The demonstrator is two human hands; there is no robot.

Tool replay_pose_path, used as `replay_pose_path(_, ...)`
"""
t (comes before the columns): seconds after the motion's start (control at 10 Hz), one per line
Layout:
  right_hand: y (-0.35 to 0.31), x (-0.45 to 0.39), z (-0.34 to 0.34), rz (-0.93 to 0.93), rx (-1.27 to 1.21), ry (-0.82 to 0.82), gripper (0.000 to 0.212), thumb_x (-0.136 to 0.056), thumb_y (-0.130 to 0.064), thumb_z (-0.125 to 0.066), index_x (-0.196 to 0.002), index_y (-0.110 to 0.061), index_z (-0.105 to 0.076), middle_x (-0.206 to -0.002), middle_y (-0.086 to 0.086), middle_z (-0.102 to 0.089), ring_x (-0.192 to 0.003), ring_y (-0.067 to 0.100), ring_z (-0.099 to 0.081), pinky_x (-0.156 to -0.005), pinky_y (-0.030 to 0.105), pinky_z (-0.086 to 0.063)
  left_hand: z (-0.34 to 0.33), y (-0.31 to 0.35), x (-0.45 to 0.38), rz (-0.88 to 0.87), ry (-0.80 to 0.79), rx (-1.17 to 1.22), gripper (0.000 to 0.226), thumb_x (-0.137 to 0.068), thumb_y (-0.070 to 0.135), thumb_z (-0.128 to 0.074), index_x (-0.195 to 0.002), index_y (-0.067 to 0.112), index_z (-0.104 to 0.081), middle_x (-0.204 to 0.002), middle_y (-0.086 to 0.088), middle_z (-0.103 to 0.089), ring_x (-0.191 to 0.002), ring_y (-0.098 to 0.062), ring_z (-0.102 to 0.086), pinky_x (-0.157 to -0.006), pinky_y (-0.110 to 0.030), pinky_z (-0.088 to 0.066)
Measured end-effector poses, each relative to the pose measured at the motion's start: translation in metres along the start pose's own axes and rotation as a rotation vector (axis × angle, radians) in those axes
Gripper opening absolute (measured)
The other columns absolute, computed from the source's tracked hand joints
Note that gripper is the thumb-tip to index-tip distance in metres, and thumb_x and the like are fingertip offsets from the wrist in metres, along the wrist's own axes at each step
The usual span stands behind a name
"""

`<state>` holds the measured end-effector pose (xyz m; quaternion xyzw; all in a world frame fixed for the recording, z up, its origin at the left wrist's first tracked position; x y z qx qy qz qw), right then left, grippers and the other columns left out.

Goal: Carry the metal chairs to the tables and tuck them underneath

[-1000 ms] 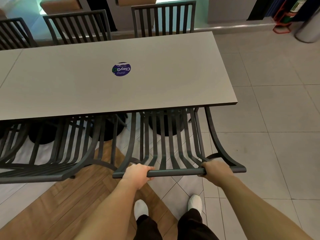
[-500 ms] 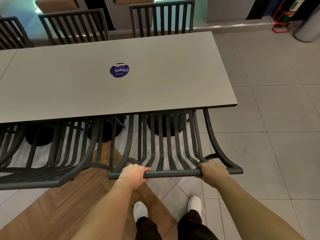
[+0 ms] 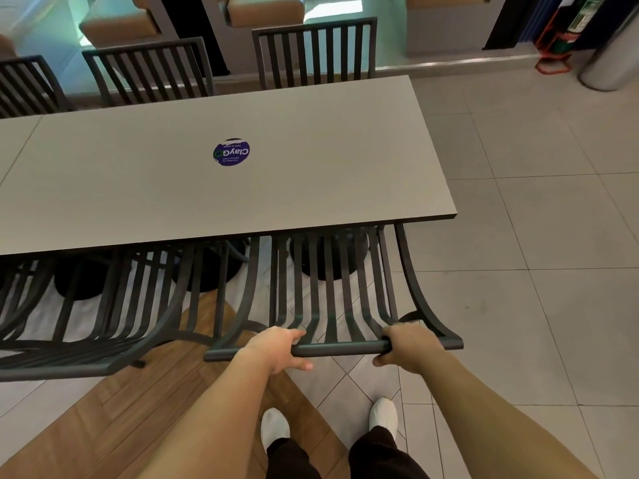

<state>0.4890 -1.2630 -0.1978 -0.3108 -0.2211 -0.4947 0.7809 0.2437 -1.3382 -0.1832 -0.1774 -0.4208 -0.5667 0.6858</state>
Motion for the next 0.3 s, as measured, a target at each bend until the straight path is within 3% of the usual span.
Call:
replay_pose_path(0.1, 0.011, 0.009, 0.009, 0.017, -0.089, -0.021, 0.049, -0.084, -0.067, -0.069, -0.113, -0.027, -0.063, -0.098, -0.007, -0.065, -0.090, 0.011, -0.062, -0.083, 0.028, -0.053, 0.013, 0.037, 0.002, -0.037, 0.062, 0.016, 0.084, -0.092, 0.065, -0.064, -0.162, 0.036, -0.029, -0.159, -0.001, -0.046, -0.144, -0.025, -0.047, -0.115, -0.044, -0.044)
replay_pose_path(0.2, 0.031, 0.013, 0.028, -0.010, -0.156, 0.046, 0.060, -0.088, -0.079, -0.050, -0.109, -0.025, -0.065, -0.093, -0.007, -0.067, -0.085, 0.010, -0.062, -0.083, 0.030, -0.056, 0.027, 0.070, 0.000, -0.060, 0.175, 0.033, 0.069, -0.100, 0.064, -0.052, -0.159, 0.031, -0.039, -0.152, 0.000, -0.054, -0.134, -0.019, -0.055, -0.109, -0.038, -0.049)
replay_pose_path(0.3, 0.057, 0.015, 0.053, -0.052, -0.180, 0.112, 0.051, -0.096, -0.071, -0.045, -0.101, -0.024, -0.066, -0.086, -0.006, -0.066, -0.081, 0.010, -0.062, -0.082, 0.030, -0.055, 0.045, 0.107, -0.001, -0.117, 0.243, 0.012, 0.053, -0.104, 0.056, -0.049, -0.149, 0.028, -0.052, -0.131, 0.001, -0.068, -0.112, -0.014, -0.066, -0.098, -0.033, -0.055)
Point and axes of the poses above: each hand's wrist, its own x-axis away from the middle knuckle, its own z-axis out of the back of the hand, y = z × x, the point moved 9 cm from there along -x, towards the middle knuckle
